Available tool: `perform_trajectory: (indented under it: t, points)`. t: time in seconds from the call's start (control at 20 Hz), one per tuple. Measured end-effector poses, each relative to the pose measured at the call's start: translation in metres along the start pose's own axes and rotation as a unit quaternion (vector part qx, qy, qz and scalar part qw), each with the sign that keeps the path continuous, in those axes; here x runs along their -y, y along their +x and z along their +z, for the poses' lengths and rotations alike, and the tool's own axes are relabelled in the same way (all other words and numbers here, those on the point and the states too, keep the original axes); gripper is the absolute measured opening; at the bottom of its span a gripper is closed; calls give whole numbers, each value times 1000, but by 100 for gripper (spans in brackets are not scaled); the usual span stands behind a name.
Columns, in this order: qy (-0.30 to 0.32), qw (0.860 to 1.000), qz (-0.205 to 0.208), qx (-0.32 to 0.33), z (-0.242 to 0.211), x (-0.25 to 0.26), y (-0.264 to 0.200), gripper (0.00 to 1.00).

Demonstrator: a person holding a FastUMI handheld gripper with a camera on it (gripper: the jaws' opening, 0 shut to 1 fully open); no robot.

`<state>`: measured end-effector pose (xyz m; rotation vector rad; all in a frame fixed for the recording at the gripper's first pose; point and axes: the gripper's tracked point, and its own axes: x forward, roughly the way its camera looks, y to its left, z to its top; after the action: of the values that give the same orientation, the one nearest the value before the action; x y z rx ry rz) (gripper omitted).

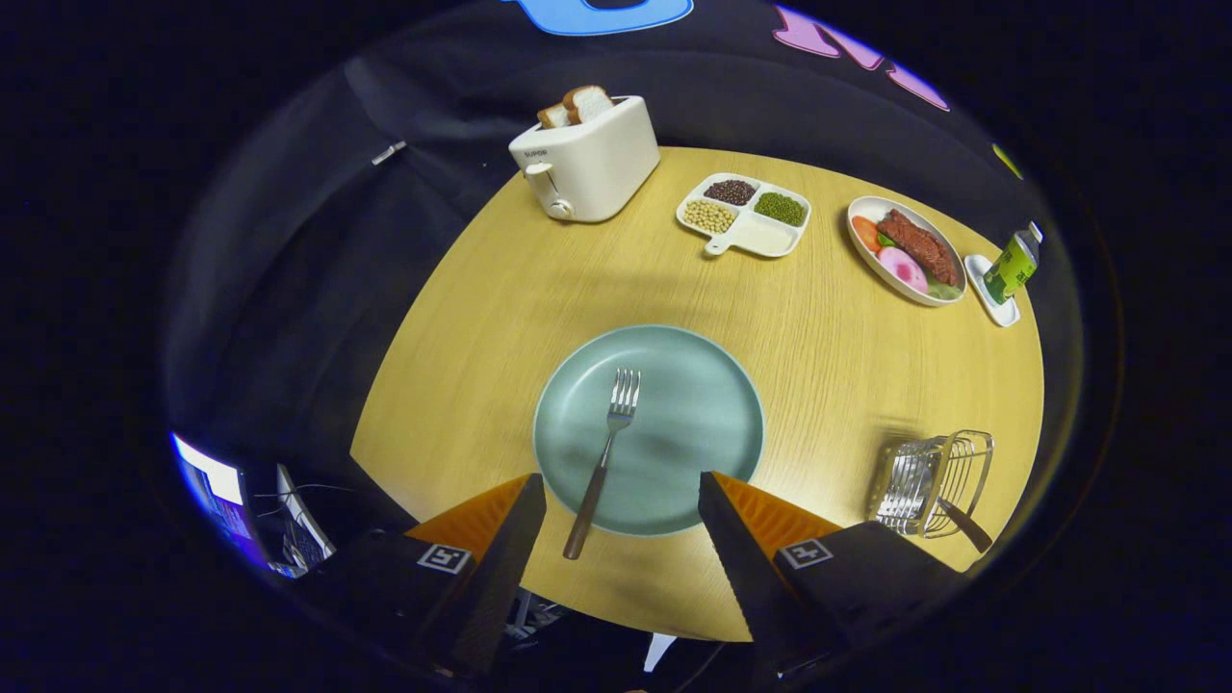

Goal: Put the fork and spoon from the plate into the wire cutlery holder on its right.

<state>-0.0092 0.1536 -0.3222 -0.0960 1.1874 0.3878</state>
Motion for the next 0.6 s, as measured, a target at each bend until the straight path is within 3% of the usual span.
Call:
perform_trajectory:
  t: [0.6]
  points:
    - [8, 994, -45, -99, -36, -4, 87, 100]
